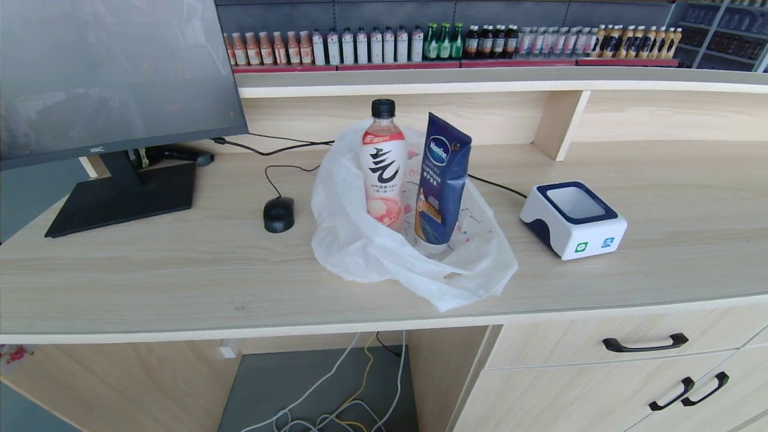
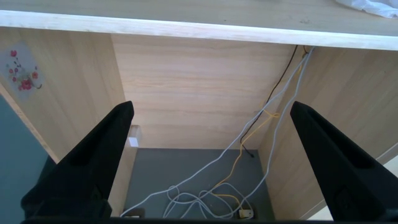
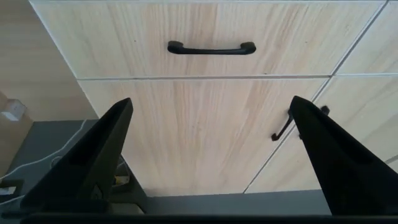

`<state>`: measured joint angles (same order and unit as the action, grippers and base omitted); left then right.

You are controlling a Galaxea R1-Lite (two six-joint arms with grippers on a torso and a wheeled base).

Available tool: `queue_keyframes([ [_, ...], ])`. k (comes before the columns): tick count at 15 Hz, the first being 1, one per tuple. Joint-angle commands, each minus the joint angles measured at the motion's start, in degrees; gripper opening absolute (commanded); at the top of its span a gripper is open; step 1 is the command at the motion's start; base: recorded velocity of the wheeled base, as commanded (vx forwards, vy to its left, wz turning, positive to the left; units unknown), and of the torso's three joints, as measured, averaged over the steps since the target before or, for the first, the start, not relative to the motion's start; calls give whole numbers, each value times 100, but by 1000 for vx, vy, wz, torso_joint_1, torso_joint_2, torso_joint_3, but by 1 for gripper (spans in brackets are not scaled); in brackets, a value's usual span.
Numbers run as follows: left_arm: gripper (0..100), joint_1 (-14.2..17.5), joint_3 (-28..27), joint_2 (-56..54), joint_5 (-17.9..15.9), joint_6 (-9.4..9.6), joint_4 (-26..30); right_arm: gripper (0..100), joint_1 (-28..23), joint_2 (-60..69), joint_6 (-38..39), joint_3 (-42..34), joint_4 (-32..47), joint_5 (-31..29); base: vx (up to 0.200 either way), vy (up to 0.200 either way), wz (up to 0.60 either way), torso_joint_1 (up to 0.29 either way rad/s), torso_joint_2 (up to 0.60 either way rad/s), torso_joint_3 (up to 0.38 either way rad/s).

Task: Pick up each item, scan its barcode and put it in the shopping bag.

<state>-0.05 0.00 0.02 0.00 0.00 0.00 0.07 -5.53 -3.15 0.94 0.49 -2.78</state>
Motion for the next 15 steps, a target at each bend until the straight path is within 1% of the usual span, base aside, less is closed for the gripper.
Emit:
queue_keyframes([
  [1,100,-4,0,-2,0,0,0,100,-227,-71,-2,-94,-84,41,0,0,0,0,0,0],
  [2,100,5,0,-2,0,0,0,100,151,105,7,-94,-84,49,0,0,0,0,0,0],
  [3,100,-4,0,-2,0,0,0,100,239,149,7,-94,-84,49,0,0,0,0,0,0],
  [7,100,5,0,-2,0,0,0,100,168,202,279,-94,-75,58,0,0,0,0,0,0],
  [9,100,-4,0,-2,0,18,0,100,72,386,279,-94,-75,58,-200,0,0,2,2,5],
  [10,100,5,0,-2,0,18,0,100,-16,553,288,-94,-75,49,0,0,0,0,0,0],
  [13,100,-4,0,-2,0,26,0,100,-16,545,297,-94,-75,49,0,0,0,0,0,0],
  [15,100,-4,0,-2,0,26,0,100,-16,553,297,-94,-75,49,0,-200,0,5,5,0],
])
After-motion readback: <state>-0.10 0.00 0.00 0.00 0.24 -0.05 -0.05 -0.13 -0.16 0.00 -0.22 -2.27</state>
